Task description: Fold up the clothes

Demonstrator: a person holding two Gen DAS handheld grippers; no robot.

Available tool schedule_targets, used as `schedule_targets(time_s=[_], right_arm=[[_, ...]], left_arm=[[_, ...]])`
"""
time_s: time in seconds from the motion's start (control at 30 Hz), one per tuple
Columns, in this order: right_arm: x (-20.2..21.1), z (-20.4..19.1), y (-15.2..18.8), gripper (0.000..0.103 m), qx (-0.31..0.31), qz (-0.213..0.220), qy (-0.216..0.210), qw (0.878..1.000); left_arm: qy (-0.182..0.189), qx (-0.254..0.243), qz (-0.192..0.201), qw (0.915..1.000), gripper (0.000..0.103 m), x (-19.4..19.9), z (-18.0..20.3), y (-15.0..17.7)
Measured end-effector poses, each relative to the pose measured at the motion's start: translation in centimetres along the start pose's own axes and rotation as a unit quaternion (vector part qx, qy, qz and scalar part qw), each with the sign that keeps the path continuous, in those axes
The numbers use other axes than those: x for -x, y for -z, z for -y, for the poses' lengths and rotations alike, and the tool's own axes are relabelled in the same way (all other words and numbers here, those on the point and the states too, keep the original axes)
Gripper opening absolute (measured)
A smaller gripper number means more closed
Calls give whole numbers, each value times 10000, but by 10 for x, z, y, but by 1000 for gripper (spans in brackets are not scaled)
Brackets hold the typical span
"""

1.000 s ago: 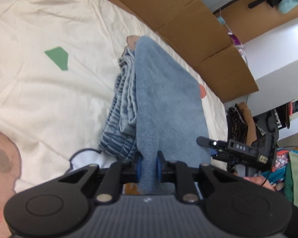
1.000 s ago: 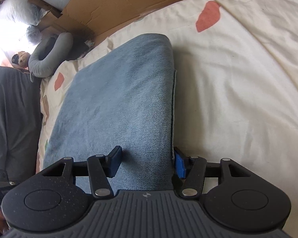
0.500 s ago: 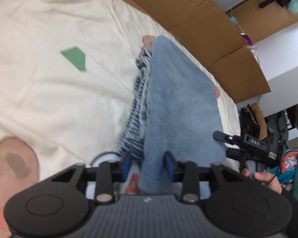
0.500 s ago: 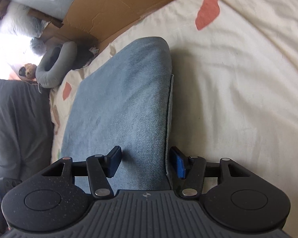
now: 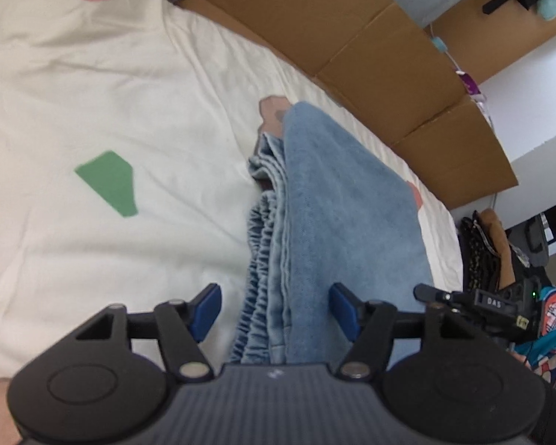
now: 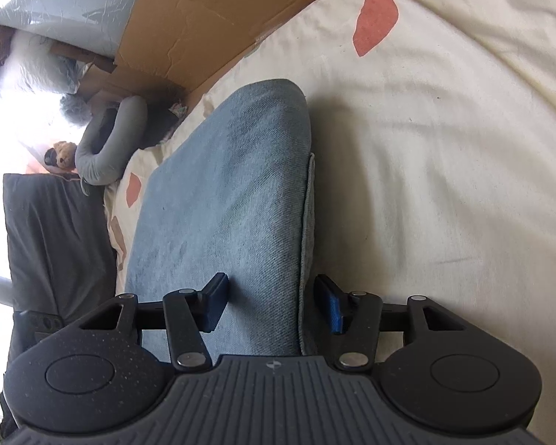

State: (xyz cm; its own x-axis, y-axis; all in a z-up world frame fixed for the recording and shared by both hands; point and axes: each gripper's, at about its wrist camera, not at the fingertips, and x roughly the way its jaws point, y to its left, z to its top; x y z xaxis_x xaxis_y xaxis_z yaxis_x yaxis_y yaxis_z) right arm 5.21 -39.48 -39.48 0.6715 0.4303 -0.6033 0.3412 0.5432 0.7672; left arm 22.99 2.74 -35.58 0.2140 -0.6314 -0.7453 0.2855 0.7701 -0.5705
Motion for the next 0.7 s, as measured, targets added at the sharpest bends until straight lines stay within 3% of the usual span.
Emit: schedule_targets(time_s=[0.07,0.13,0.23,0.37,0.7], right_arm=[[-2,1,0,44,-38,13,-39,10000],[-3,2,-1,39,-75,26,-78,9999],[-4,2,-1,31,-93,29,-105,9999],[-1,-3,-2,22,-2,29,-64,10000],[22,-18,2,19,116,89,103,9998]], left_arm=[[80,7,-60,9999,70,-7,-1,0],[206,125,-129,9996,72,-13,-6,0],[533,436,-276,9972,65,-24,-14,-2],[500,391,-293,9976,57,-24,-11,-1],[608,566,-250,9962,44,-20,-4,4]])
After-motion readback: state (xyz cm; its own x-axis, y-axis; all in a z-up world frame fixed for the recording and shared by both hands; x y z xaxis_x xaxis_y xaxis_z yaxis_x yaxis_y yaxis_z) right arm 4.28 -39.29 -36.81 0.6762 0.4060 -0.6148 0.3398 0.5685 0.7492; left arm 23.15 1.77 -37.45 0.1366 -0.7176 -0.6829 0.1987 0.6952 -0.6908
